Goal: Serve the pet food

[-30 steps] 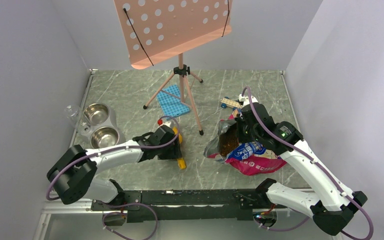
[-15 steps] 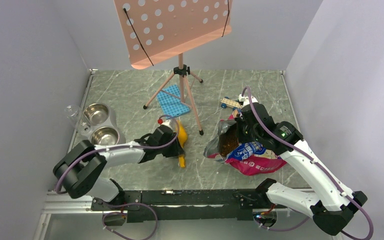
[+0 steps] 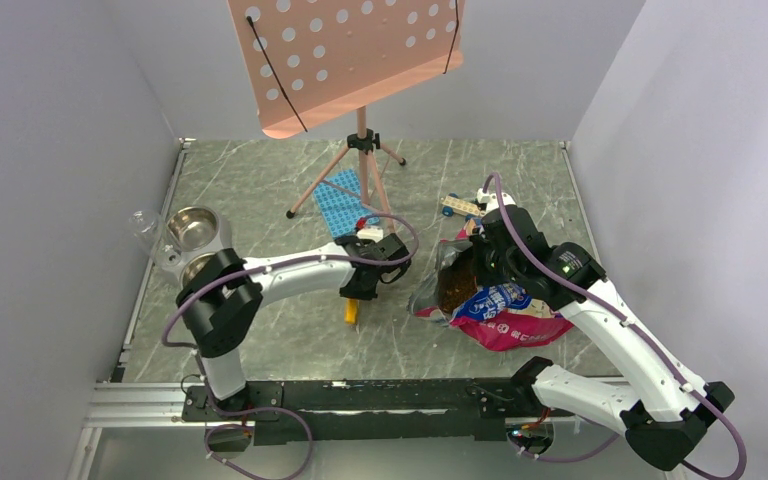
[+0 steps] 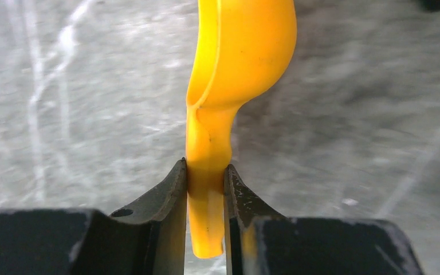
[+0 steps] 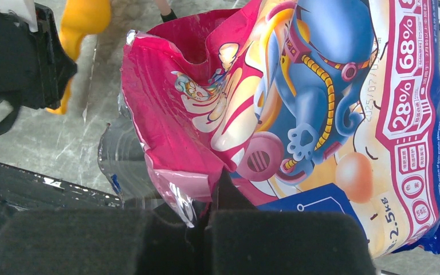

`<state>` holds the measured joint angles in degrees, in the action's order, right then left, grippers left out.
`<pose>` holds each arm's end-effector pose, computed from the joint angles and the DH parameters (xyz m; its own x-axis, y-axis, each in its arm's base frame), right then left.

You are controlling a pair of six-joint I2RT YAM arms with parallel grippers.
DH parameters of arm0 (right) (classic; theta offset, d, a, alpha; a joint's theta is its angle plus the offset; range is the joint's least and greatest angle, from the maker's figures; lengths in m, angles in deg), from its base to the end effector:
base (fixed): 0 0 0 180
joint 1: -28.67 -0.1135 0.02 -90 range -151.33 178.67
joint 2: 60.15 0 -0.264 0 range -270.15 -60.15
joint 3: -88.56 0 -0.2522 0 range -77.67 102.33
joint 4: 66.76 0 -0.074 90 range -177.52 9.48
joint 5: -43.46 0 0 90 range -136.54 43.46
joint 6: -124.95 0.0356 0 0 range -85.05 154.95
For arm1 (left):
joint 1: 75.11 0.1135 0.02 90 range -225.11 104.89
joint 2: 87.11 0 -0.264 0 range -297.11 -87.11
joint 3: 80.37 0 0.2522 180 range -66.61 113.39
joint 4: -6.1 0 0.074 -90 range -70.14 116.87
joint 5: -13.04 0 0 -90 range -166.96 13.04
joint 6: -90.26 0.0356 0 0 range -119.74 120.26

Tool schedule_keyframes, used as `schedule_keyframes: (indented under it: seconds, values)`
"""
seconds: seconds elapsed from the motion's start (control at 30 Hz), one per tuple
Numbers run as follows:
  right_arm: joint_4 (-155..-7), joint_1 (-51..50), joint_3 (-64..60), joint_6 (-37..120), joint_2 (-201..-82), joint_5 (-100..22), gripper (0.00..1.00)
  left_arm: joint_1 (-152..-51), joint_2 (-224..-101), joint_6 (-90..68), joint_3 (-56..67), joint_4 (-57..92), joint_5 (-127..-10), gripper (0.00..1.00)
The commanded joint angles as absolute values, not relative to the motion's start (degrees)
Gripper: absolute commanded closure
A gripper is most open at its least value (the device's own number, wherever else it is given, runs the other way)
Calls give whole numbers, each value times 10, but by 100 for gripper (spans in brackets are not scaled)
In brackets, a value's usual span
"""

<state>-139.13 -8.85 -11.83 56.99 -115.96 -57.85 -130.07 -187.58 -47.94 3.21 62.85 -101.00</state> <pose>0.1426 0.1007 0.3520 -0.7367 -0.1018 -0.6685 -0.2350 0.9655 0.1120 0.2067 -0.2695 0.1976 -0.8755 0.0627 -0.4791 0.0438 0.9978 0.0506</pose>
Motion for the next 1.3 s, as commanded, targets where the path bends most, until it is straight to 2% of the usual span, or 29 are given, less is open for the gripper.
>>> schedule_keyframes:
  seconds: [0.0,0.07,0.1,0.3,0.5,0.6,1.07,1.27]
  values:
    - [-1364,-89,-104,580,-1153,-549,100,-1300,-1925,-498,80,822,-1128,100]
    - [-1362,-90,-107,580,-1153,-547,100,-1300,-1948,-490,90,846,-1149,100]
    - [-1361,-89,-108,580,-1154,-546,100,-1300,-1956,-480,94,849,-1151,97]
    - [-1357,-89,-110,576,-1159,-544,100,-1301,-1929,-391,60,742,-1065,68]
    - [-1356,-90,-110,575,-1164,-541,100,-1300,-1877,-366,20,659,-1001,47]
    - [-1356,-89,-109,575,-1166,-541,100,-1296,-1852,-360,9,635,-976,40]
    - [-1359,-89,-110,582,-1165,-535,100,-1257,-1756,-356,-72,548,-925,31]
    - [-1362,-89,-107,584,-1168,-532,100,-1216,-1704,-333,-170,416,-842,30]
